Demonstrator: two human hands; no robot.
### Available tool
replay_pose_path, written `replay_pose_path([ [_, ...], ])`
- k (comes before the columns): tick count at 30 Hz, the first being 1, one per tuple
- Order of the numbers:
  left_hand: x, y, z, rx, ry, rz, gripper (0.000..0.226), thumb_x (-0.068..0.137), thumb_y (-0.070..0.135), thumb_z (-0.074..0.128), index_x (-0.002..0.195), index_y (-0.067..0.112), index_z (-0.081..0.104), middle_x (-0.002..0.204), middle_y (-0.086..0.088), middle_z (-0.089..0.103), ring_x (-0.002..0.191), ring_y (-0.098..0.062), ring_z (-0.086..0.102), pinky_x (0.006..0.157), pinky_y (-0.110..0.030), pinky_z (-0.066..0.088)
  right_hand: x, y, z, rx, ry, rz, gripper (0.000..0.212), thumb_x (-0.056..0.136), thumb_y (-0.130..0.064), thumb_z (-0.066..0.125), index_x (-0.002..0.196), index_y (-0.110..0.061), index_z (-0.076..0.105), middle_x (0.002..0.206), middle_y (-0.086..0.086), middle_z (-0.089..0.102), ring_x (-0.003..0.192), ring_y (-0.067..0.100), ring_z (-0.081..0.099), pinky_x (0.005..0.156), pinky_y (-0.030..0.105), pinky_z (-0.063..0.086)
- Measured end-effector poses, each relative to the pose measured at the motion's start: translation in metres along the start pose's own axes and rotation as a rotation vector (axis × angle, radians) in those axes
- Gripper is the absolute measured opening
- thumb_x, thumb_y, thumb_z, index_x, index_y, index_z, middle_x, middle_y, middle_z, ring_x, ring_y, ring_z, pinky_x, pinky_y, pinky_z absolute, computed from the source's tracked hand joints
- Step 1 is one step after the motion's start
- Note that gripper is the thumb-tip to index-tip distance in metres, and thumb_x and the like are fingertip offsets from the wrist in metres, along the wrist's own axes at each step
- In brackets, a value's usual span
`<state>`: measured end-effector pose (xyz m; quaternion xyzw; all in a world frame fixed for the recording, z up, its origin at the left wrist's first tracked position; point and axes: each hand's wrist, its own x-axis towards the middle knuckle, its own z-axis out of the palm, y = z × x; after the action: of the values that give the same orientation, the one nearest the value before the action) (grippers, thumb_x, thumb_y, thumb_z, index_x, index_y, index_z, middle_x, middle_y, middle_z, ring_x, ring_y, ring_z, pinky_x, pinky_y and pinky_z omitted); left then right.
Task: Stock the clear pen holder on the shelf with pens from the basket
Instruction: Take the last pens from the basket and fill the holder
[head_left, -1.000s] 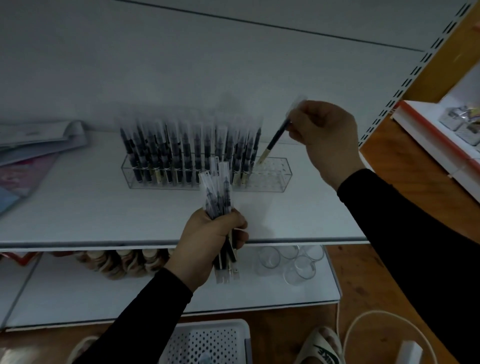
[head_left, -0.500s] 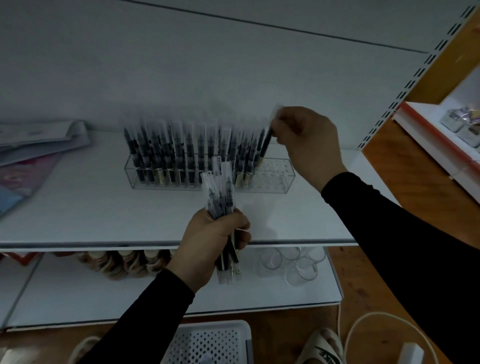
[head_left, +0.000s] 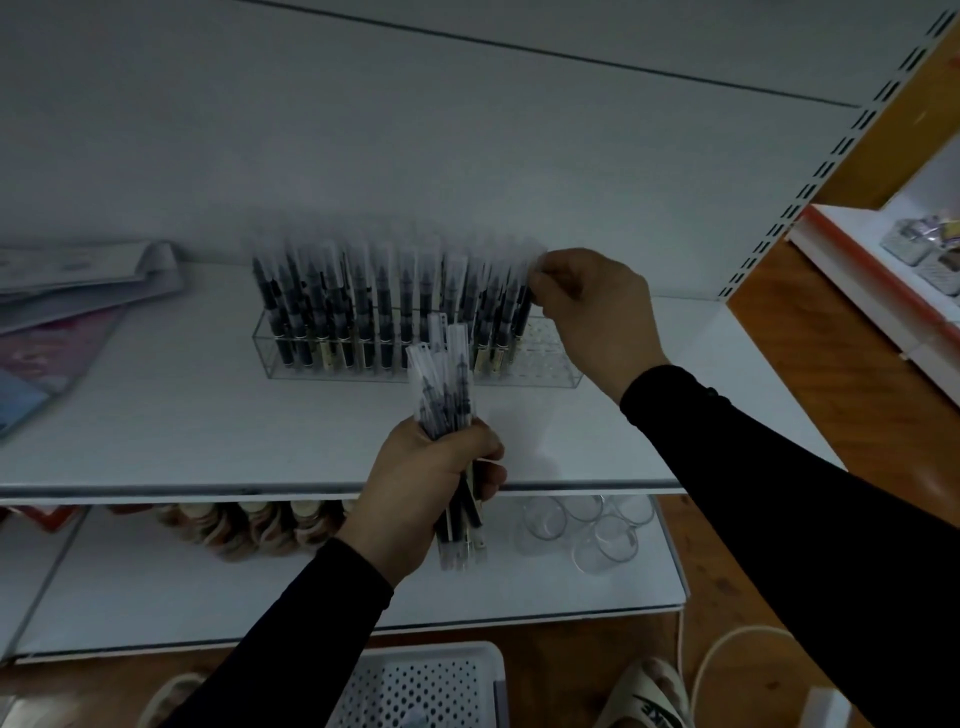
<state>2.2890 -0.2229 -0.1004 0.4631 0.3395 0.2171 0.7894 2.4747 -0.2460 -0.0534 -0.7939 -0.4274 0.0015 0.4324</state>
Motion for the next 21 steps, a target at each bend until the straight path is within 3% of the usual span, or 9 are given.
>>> replay_pose_path([
  [4,0.0,0.0,-0.001,0.01,-0.006,0.009,0.015,0.085,-0.001,0.061,0.071,0.003,0.06,0.069,-0.014,0.06,0.054,-0.022,0.059,0.053,-0.03,0.049,-0.006,0.002,-0.002,-0.05,-0.036,0.035,0.018,0.093,-0.023,0.061,0.104,-0.012,0.07,0.091,-0.003,0.069,0.076,0.001,0.06,0.067,-0.005,0.038],
  [7,0.001,0.0,-0.001,0.007,-0.01,0.006,0.015,0.085,-0.001,0.06,0.071,0.004,0.06,0.068,-0.013,0.06,0.053,-0.022,0.058,0.051,-0.028,0.049,-0.018,-0.003,-0.01,0.012,-0.02,0.08,0.013,0.092,-0.027,0.063,0.093,-0.017,0.07,0.085,-0.007,0.071,0.073,-0.002,0.062,0.067,0.0,0.042],
  [10,0.001,-0.001,-0.001,0.02,-0.027,0.001,0.014,0.086,-0.001,0.061,0.072,0.003,0.061,0.069,-0.013,0.059,0.055,-0.022,0.059,0.053,-0.029,0.051,-0.037,-0.011,-0.014,0.143,-0.172,0.186,0.018,0.09,-0.037,0.063,0.083,-0.022,0.07,0.078,-0.004,0.073,0.075,0.01,0.069,0.077,0.024,0.056],
  [12,0.002,-0.001,-0.001,0.038,-0.04,0.008,0.012,0.086,0.0,0.061,0.074,0.001,0.06,0.066,-0.012,0.057,0.056,-0.023,0.059,0.056,-0.03,0.051,-0.053,-0.018,-0.012,0.234,-0.323,0.246,0.021,0.088,-0.042,0.065,0.081,-0.023,0.07,0.078,0.001,0.074,0.075,0.017,0.07,0.075,0.034,0.059],
  [17,0.002,-0.002,0.001,0.128,-0.088,0.076,0.009,0.086,-0.003,0.058,0.09,0.001,0.065,0.059,-0.001,0.058,0.052,-0.02,0.055,0.055,-0.032,0.046,-0.076,-0.025,-0.002,0.294,-0.428,0.276,0.019,0.084,-0.036,0.071,0.084,-0.017,0.071,0.079,0.001,0.072,0.072,0.012,0.068,0.071,0.027,0.059],
  [21,0.001,-0.003,0.003,0.139,-0.107,0.06,0.005,0.087,0.002,0.062,0.085,0.005,0.064,0.058,-0.002,0.055,0.052,-0.019,0.054,0.054,-0.031,0.046,-0.073,-0.02,-0.003,0.418,-0.424,0.41,0.012,0.088,-0.02,0.068,0.078,-0.014,0.07,0.072,0.003,0.07,0.066,0.011,0.067,0.07,0.028,0.059],
])
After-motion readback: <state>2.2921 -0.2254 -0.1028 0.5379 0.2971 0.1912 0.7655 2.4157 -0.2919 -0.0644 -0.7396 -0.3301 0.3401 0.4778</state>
